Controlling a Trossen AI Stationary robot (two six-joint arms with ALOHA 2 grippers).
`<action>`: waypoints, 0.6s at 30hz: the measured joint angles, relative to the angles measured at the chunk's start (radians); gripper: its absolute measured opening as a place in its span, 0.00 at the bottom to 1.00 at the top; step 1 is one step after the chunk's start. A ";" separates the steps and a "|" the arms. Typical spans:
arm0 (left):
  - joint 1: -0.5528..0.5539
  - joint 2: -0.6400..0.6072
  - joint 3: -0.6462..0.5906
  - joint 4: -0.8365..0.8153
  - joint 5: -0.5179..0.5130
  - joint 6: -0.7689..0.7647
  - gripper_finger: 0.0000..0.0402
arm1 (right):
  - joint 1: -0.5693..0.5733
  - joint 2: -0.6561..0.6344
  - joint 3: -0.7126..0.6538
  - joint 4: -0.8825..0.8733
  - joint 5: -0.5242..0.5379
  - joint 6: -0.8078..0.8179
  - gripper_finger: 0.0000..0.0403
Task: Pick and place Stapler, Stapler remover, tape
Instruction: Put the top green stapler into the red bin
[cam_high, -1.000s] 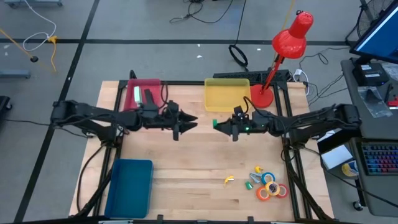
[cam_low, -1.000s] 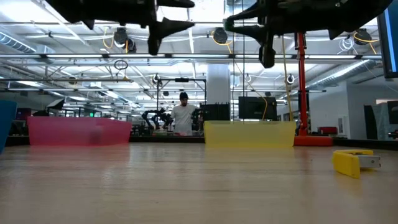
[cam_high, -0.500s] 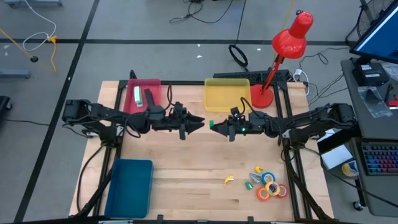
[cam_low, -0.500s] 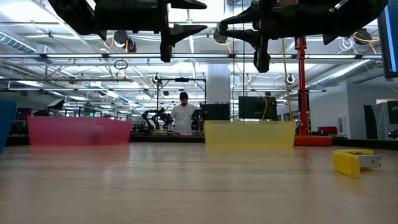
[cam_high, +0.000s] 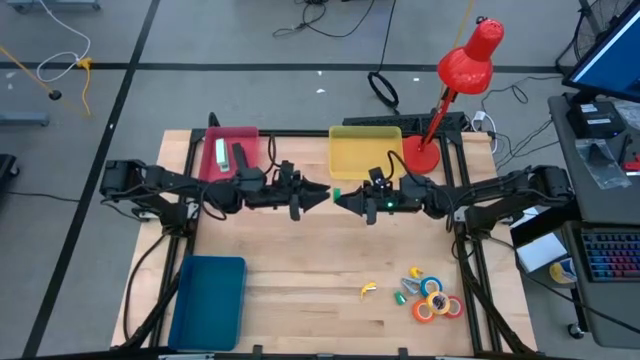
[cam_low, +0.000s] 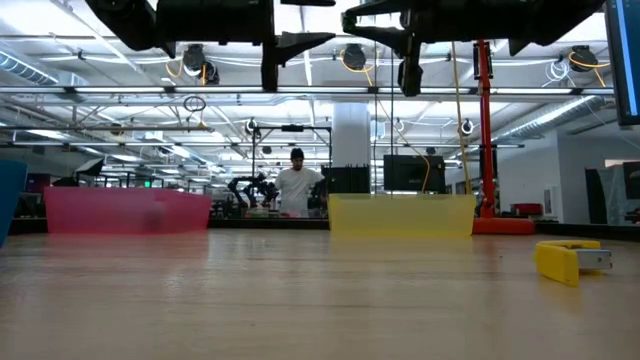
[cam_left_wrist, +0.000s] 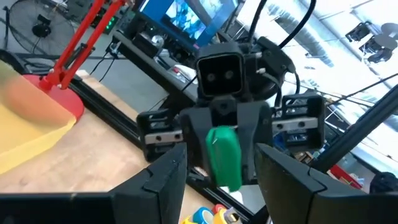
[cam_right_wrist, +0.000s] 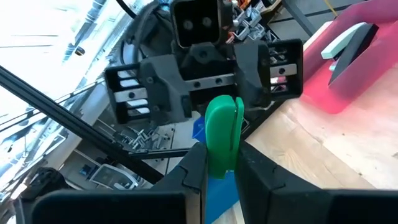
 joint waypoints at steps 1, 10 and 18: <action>0.000 0.000 0.008 -0.010 0.000 0.002 0.46 | 0.000 0.000 0.003 -0.002 0.000 0.000 0.11; 0.000 0.000 0.081 -0.134 -0.006 0.026 0.46 | 0.002 0.000 0.023 -0.034 0.028 -0.013 0.11; 0.000 0.000 0.082 -0.135 -0.012 0.026 0.46 | 0.002 0.000 0.023 -0.035 0.033 -0.019 0.11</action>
